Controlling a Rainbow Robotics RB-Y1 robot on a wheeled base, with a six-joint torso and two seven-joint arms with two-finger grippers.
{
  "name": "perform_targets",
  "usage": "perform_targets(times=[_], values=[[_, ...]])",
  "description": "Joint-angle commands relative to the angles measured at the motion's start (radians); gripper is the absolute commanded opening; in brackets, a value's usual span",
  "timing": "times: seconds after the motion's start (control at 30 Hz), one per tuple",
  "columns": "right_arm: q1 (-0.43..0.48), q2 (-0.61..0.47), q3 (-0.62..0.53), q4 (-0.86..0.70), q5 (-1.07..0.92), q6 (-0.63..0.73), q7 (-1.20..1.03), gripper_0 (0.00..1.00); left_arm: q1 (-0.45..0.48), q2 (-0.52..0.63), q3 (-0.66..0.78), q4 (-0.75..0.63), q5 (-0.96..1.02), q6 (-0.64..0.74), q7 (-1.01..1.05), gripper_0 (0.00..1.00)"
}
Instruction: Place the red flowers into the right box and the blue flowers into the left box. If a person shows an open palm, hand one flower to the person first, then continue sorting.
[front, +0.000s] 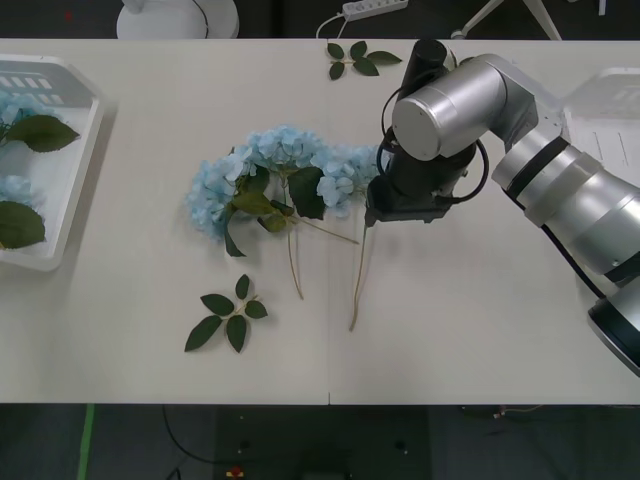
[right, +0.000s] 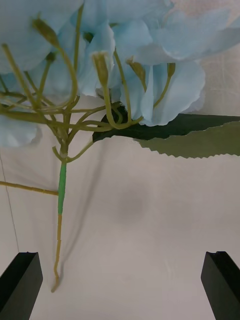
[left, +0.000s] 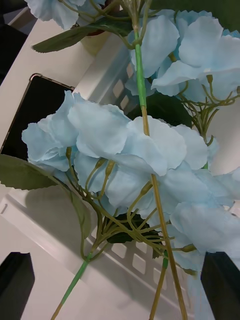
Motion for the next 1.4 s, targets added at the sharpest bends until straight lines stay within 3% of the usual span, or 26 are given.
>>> perform_targets(times=[0.03, 0.23, 0.43, 0.6, 0.73, 1.1, 1.4], values=[[-0.05, 0.063, 0.003, 0.044, 0.024, -0.056, -0.041, 0.94, -0.037, 0.06, -0.006, -0.056, 0.007, 0.022, -0.008, 1.0], [-0.05, 0.112, 0.004, 0.11, 0.061, -0.137, -0.056, 0.94, -0.037, 0.06, -0.025, -0.177, 0.046, 0.09, 0.009, 1.0], [-0.05, 0.153, 0.013, 0.183, 0.092, -0.223, -0.058, 0.94, -0.014, 0.028, -0.023, -0.423, 0.1, 0.197, 0.273, 1.0], [-0.05, 0.172, 0.035, 0.225, 0.11, -0.282, -0.063, 0.94, 0.029, -0.13, -0.025, -0.605, 0.03, 0.222, 0.469, 1.0], [-0.05, 0.181, 0.036, 0.24, 0.118, -0.289, -0.063, 0.94, 0.027, -0.264, -0.072, -0.664, -0.001, 0.222, 0.56, 1.0], [-0.05, 0.199, 0.039, 0.294, 0.136, -0.331, -0.055, 0.94, -0.106, -0.505, -0.496, -0.65, -0.409, 0.207, 1.006, 1.0], [-0.051, 0.201, 0.043, 0.295, 0.142, -0.328, -0.049, 0.82, -0.226, -0.609, -0.595, -0.524, -0.405, 0.153, 1.253, 1.0]])
